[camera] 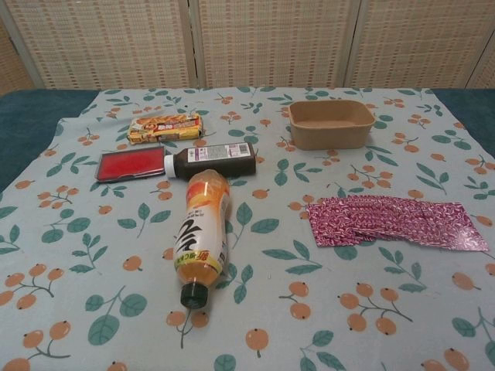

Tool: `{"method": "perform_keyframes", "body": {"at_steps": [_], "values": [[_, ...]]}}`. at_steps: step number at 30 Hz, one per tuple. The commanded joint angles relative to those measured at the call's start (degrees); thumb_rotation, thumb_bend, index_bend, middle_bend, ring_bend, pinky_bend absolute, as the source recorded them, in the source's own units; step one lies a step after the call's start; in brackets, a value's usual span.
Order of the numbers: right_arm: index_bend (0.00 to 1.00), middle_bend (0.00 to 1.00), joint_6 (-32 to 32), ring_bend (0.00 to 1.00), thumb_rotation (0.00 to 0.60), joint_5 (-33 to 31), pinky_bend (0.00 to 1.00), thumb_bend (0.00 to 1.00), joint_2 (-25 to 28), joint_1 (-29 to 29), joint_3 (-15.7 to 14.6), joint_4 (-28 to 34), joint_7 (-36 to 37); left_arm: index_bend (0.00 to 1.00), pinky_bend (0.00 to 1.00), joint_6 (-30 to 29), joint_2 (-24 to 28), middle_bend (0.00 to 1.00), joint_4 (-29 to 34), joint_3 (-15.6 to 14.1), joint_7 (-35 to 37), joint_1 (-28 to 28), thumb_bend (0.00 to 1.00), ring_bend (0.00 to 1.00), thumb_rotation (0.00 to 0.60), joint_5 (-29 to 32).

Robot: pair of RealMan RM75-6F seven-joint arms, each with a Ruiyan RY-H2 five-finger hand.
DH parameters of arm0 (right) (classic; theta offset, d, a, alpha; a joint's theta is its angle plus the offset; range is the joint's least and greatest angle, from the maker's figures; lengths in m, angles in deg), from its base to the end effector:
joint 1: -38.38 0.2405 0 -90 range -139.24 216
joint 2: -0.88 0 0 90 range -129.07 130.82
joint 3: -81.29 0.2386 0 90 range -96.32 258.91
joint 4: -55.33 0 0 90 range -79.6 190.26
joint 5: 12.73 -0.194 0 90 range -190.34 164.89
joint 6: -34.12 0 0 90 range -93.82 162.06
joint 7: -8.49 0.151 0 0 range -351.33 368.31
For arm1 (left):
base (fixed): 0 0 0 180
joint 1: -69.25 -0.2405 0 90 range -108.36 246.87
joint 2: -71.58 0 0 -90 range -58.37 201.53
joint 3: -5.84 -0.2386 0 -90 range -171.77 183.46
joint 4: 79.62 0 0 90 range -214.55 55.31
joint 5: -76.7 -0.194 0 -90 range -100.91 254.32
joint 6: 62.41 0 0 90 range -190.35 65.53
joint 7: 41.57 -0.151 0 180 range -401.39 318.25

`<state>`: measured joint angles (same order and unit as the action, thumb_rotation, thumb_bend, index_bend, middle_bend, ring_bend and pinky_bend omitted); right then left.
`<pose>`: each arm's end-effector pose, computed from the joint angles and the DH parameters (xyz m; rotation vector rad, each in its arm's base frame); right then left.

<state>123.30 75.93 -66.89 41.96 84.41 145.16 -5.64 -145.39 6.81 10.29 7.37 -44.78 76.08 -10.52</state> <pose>-0.2850 -0.1795 0.1586 1.4279 -0.6707 0.7849 -0.2909 0.1913 0.1570 -1.4805 -0.8469 -0.8401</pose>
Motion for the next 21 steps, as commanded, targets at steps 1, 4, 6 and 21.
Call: {"method": "perform_keyframes", "body": {"at_steps": [1,4,6,21], "values": [[0.00,0.00,0.2,0.00,0.600,-0.1,0.26,0.11,-0.2,-0.2,0.1,0.1,0.0,0.22,0.51,0.2,0.0,0.21,-0.2,-0.1,0.2,0.1,0.46,0.21,0.600,0.0],[0.00,0.00,-0.8,0.00,0.600,-0.4,0.26,0.11,-0.3,0.0,-0.1,0.3,0.8,0.22,0.51,-0.1,0.1,0.21,-0.1,0.0,0.4,0.0,0.46,0.21,0.600,0.1],[0.00,0.00,-1.8,0.00,0.600,-0.7,0.26,0.11,-0.2,0.2,-0.3,0.3,1.3,0.22,0.51,-0.6,0.2,0.21,0.1,0.0,0.4,-0.2,0.46,0.21,0.600,0.1],[0.05,0.74,-13.2,0.68,0.600,-0.1,0.82,0.79,-2.5,4.5,-3.5,-4.2,3.5,0.22,0.51,-0.6,0.1,0.21,-0.5,0.2,1.2,-0.1,0.46,0.22,0.600,0.3]]}}
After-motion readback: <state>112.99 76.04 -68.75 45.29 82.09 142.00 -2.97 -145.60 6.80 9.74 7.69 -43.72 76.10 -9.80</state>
